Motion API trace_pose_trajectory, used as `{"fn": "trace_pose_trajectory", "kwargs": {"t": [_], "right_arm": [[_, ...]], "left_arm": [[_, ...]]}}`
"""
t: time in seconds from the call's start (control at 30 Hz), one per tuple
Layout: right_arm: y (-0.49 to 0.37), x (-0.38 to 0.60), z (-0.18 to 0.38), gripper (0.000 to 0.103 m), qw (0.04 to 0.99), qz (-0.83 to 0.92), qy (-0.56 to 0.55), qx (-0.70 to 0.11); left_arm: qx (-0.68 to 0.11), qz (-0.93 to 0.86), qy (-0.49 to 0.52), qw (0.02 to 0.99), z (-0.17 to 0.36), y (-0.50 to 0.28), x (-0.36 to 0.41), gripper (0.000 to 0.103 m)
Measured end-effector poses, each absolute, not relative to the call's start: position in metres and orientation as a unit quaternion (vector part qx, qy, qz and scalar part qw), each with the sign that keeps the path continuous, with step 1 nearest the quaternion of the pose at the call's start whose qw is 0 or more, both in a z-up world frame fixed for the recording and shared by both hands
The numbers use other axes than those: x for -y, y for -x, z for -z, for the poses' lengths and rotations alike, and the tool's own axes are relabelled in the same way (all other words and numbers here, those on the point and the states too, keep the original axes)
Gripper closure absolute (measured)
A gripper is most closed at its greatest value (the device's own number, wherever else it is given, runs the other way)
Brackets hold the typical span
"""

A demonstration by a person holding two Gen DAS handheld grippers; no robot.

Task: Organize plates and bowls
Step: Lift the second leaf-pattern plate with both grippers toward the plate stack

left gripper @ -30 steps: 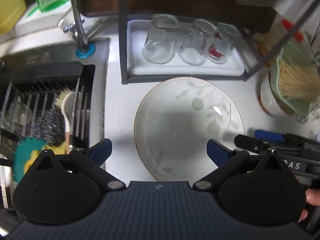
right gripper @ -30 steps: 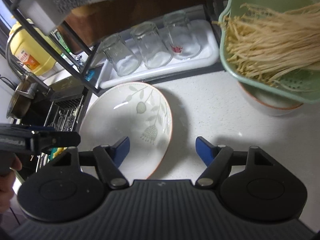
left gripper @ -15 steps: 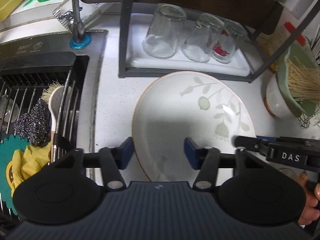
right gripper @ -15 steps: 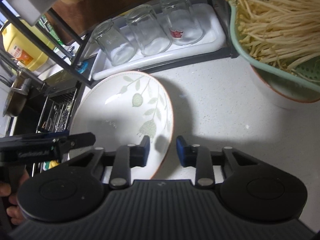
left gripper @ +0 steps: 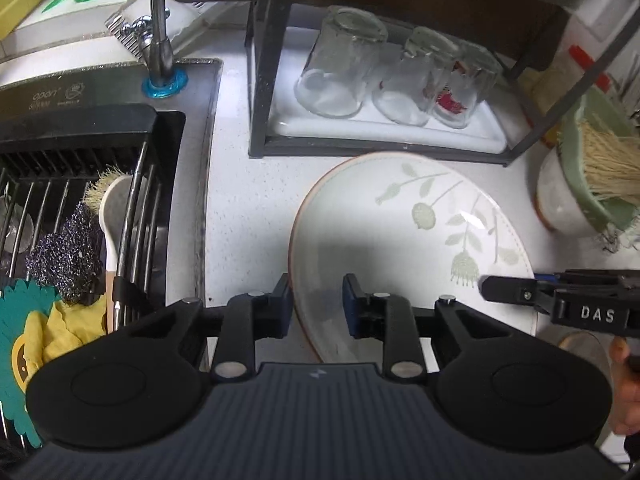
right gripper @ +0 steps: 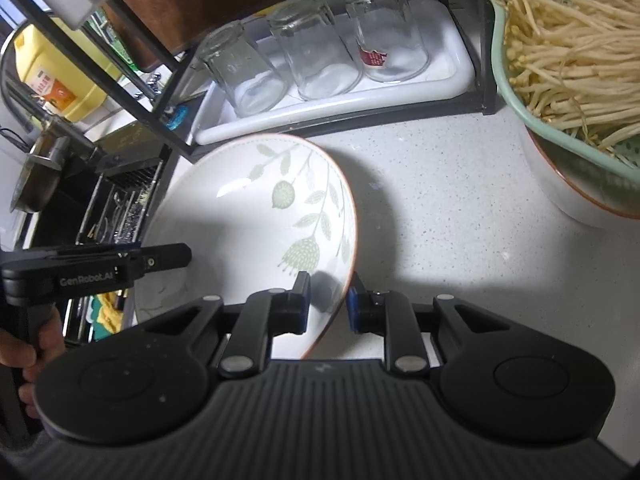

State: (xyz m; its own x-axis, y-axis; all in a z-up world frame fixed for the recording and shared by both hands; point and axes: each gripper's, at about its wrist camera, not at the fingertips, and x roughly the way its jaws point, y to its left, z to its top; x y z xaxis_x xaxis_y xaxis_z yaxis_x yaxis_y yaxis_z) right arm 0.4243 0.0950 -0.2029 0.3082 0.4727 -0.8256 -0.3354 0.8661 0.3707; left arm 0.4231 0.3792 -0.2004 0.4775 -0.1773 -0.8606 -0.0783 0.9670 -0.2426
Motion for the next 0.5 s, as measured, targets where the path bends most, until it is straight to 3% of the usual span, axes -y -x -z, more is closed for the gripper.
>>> {"fn": "trace_pose_trajectory", "kwargs": {"t": [0.5], "right_arm": [[-0.374,-0.070,0.145,0.081,0.814,-0.262,-0.092,-0.510]], "left_arm": [[-0.496,0.060,0.156,0.852,0.128,-0.374,-0.370,0.073]]}}
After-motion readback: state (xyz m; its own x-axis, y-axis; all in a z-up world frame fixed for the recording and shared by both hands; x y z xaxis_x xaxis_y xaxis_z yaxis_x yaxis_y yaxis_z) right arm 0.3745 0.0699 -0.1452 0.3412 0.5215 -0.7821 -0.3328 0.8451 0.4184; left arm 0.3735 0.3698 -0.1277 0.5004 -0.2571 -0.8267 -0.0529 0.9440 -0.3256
